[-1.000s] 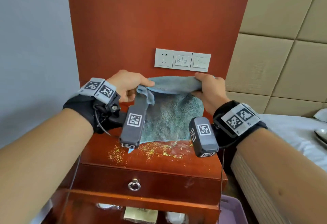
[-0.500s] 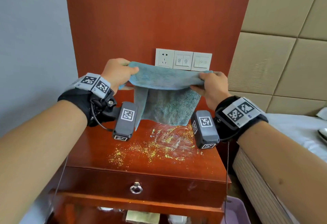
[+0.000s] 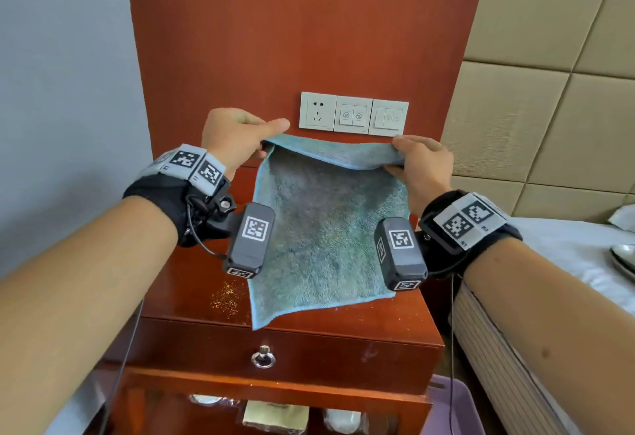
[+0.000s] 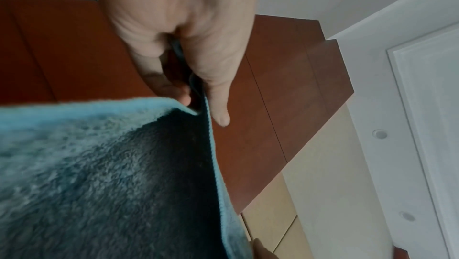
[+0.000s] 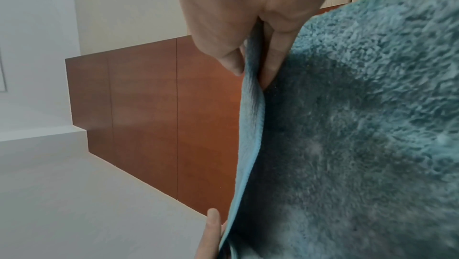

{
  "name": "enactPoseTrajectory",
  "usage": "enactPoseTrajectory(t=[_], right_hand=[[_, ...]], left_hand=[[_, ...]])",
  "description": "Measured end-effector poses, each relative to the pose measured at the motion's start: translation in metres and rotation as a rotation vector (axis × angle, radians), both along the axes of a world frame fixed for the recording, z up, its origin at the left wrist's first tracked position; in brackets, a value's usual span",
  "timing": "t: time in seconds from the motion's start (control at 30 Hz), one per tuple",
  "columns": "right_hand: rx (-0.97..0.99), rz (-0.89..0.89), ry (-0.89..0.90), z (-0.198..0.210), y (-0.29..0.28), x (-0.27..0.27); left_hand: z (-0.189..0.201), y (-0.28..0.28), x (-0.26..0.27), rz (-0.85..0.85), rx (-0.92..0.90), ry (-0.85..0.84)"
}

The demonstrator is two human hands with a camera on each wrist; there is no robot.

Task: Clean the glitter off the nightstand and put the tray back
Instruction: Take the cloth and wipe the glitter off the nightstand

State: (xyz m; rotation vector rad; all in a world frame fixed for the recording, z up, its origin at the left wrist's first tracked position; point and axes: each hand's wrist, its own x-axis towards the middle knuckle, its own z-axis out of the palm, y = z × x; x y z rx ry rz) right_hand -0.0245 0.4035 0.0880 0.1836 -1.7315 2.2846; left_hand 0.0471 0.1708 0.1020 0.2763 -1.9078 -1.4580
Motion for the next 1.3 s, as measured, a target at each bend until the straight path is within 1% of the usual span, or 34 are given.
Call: enactPoseTrajectory(t=[0.07, 0.1, 0.17, 0.2, 0.27, 0.33, 0.47, 0.57, 0.7, 0.8, 0.9, 0.97, 1.0, 1.03, 1.07, 1.1, 1.2, 1.27, 1.3], right_hand=[[0.001, 0.029, 0.012, 0.002, -0.001, 0.0], [0.011, 0.043, 0.018, 0.003, -0.001, -0.001], [0.067, 0.05, 0.049, 0.003, -0.001, -0.001], [0.129, 0.04, 0.078, 0.002, -0.001, 0.0], [0.248, -0.001, 0.149, -0.002, 0.0, 0.0], [0.287, -0.06, 0.172, -0.006, 0.003, 0.002], [0.402, -0.162, 0.094, -0.019, 0.014, 0.002], [0.49, -0.178, 0.009, -0.041, 0.017, 0.006], [0.509, -0.176, -0.066, -0.057, 0.017, 0.015], [0.505, -0.178, -0.079, -0.058, 0.016, 0.019], [0.536, -0.186, -0.071, -0.06, 0.012, 0.018], [0.607, -0.182, -0.075, -0.066, 0.008, 0.014], [0.637, -0.157, -0.087, -0.071, 0.005, 0.012], [0.668, -0.115, -0.115, -0.077, 0.002, 0.009], [0.708, -0.058, -0.156, -0.084, 0.0, 0.009], [0.762, 0.006, -0.199, -0.092, -0.003, 0.008], [0.958, 0.161, -0.309, -0.118, -0.011, 0.006], [1.099, 0.22, -0.296, -0.129, -0.018, 0.009], [1.157, 0.238, -0.283, -0.133, -0.022, 0.011]], left_hand=[[0.002, 0.001, 0.001, -0.07, -0.019, -0.017], [0.003, 0.001, 0.001, -0.067, -0.063, -0.029], [0.002, 0.0, -0.002, 0.011, -0.174, -0.029], [0.001, -0.002, -0.003, 0.055, -0.206, -0.015], [-0.001, -0.002, -0.003, 0.107, -0.23, -0.006], [-0.002, -0.005, -0.001, 0.104, -0.219, -0.011], [-0.013, -0.008, 0.008, 0.061, -0.256, -0.044], [-0.033, -0.007, 0.019, 0.069, -0.284, -0.094], [-0.051, -0.007, 0.031, 0.039, -0.284, -0.128], [-0.052, -0.006, 0.035, 0.044, -0.27, -0.132], [-0.055, -0.007, 0.035, 0.098, -0.265, -0.152], [-0.062, -0.008, 0.031, 0.075, -0.174, -0.177], [-0.067, -0.006, 0.03, 0.051, -0.124, -0.179], [-0.074, -0.005, 0.027, 0.034, -0.11, -0.177], [-0.082, -0.004, 0.023, 0.025, -0.142, -0.188], [-0.092, -0.001, 0.019, 0.015, -0.197, -0.221], [-0.121, 0.01, 0.011, 0.015, -0.397, -0.395], [-0.137, 0.018, 0.005, -0.005, -0.493, -0.515], [-0.143, 0.02, 0.0, -0.025, -0.511, -0.562]])
